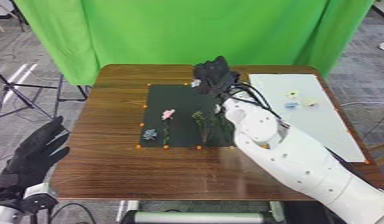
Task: Arrange flowers
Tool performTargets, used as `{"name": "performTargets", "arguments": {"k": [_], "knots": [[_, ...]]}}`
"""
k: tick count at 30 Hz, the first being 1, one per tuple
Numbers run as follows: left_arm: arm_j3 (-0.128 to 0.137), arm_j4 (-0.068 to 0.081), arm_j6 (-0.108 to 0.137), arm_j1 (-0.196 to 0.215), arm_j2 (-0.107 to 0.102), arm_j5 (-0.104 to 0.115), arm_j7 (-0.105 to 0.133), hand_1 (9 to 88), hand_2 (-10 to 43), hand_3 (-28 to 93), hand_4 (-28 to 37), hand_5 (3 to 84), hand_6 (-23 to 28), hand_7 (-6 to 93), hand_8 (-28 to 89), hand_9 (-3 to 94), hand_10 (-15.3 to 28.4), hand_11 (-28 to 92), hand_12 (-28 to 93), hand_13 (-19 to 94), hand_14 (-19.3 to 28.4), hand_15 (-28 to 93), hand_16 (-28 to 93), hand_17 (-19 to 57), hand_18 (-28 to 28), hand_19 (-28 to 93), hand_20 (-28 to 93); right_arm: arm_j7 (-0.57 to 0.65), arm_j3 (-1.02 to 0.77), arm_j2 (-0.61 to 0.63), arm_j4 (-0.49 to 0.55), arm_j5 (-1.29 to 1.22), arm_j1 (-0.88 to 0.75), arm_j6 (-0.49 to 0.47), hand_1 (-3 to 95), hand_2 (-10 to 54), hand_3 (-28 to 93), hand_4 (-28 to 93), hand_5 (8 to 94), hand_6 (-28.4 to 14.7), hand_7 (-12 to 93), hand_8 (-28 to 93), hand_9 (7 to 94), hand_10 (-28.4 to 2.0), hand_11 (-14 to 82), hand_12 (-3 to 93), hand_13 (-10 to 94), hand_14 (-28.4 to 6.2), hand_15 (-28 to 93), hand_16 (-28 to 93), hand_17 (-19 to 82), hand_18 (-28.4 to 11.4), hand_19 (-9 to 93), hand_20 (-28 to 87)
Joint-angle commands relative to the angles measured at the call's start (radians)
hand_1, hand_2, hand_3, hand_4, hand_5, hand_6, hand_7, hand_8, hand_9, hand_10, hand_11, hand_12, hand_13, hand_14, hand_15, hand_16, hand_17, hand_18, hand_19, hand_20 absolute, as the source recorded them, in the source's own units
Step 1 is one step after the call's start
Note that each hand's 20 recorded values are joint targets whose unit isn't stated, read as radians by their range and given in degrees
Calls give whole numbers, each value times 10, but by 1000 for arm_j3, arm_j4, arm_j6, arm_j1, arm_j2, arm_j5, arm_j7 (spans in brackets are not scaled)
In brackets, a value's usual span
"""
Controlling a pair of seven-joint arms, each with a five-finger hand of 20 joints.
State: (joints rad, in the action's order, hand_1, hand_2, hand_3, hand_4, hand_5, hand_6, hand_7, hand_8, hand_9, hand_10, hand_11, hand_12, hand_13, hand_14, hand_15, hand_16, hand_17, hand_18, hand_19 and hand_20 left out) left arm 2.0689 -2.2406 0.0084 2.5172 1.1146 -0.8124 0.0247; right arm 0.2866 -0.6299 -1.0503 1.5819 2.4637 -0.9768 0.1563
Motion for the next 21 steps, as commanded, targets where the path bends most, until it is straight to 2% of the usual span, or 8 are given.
{"name": "performTargets", "arguments": {"k": [1, 7, 13, 21], "knots": [[-1, -1, 2, 9, -4, 5, -10, 244, -28, 692, -268, 211, 6, 178, -95, 154, 79, 89, 217, 110, 107, 128, 90, -123, 167, 332, 103, -20, 47, -18, -30, 40, 1, -49, 465, -95, 847, -253, 708, 33, 495, -48, 869, -55, 178, 506, 761, -20, 542, 375, 235, -182, 742, 503], [-3, 0, -1, 9, -4, 4, -14, 245, -26, 691, -270, 211, 6, 178, -95, 154, 80, 90, 215, 110, 108, 129, 90, -123, 167, 332, 103, -32, 53, -37, -43, 60, -6, -86, 462, -95, 846, -251, 703, 34, 498, -47, 867, -55, 177, 504, 759, -19, 542, 375, 232, -183, 741, 504], [-7, 7, -7, -3, -15, 5, -19, 245, -25, 691, -268, 211, 6, 178, -95, 154, 79, 90, 215, 110, 108, 129, 90, -123, 167, 332, 103, -15, 68, -54, -65, 62, 3, -112, 458, -95, 847, -253, 698, 34, 500, -46, 863, -54, 176, 503, 754, -19, 543, 377, 228, -184, 740, 505], [-7, 7, -6, -2, -13, 6, -21, 244, -25, 691, -268, 212, 6, 178, -96, 154, 80, 90, 214, 110, 108, 129, 89, -123, 167, 332, 103, -3, 66, -66, -69, 71, 1, -151, 439, -95, 847, -259, 685, 30, 505, -46, 847, -54, 178, 504, 734, -26, 561, 370, 216, -183, 735, 507]]}}
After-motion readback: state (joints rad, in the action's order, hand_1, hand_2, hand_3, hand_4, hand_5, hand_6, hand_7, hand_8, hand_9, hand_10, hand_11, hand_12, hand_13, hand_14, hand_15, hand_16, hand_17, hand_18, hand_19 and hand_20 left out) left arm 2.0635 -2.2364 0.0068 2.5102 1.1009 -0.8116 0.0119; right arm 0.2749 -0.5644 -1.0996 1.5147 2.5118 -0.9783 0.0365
